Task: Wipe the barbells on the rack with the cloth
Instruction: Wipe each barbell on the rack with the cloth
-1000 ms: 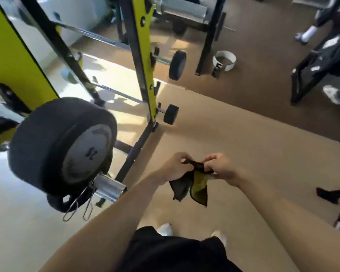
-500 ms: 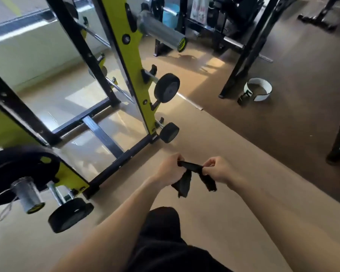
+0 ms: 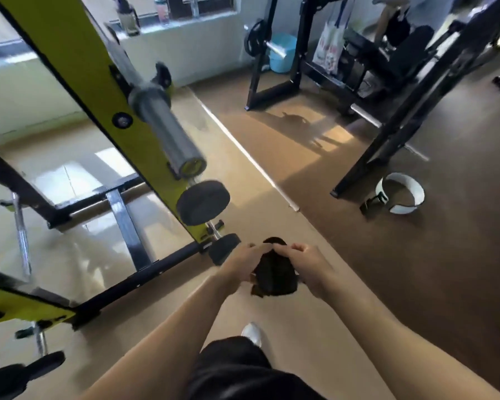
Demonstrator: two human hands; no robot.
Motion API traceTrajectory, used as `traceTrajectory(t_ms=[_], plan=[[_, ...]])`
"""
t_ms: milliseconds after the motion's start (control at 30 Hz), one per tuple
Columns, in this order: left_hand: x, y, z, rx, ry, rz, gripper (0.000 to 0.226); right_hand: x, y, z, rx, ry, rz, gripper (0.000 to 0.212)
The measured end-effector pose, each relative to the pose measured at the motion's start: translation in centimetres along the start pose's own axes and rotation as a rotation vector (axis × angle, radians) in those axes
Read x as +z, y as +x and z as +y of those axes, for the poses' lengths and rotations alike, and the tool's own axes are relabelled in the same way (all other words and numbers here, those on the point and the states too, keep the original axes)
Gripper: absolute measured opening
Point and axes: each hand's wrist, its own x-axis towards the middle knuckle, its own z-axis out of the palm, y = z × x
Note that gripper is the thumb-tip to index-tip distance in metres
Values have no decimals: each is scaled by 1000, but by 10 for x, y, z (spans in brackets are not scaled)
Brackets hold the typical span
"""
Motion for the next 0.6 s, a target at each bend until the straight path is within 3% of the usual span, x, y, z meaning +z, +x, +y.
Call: traceTrajectory(t_ms=[67, 167, 300, 400, 533, 600], plan=[[9, 24, 35, 17, -119, -21, 48, -18, 31, -32, -12, 84, -74, 40], [17, 62, 81, 101, -152, 40, 62, -47, 79, -79, 33, 323, -247, 49], [19, 117, 135, 199, -81, 291, 45, -86, 155, -139, 145, 460, -606, 60], [23, 159, 177, 184, -151, 398, 32, -107, 211, -189, 137, 326, -764, 60], [22, 200, 221, 172, -217, 659, 20, -130, 265, -252, 9, -77, -778, 44], [17, 208, 241, 211, -196, 704, 18, -133, 290, -282, -130, -257, -783, 33]])
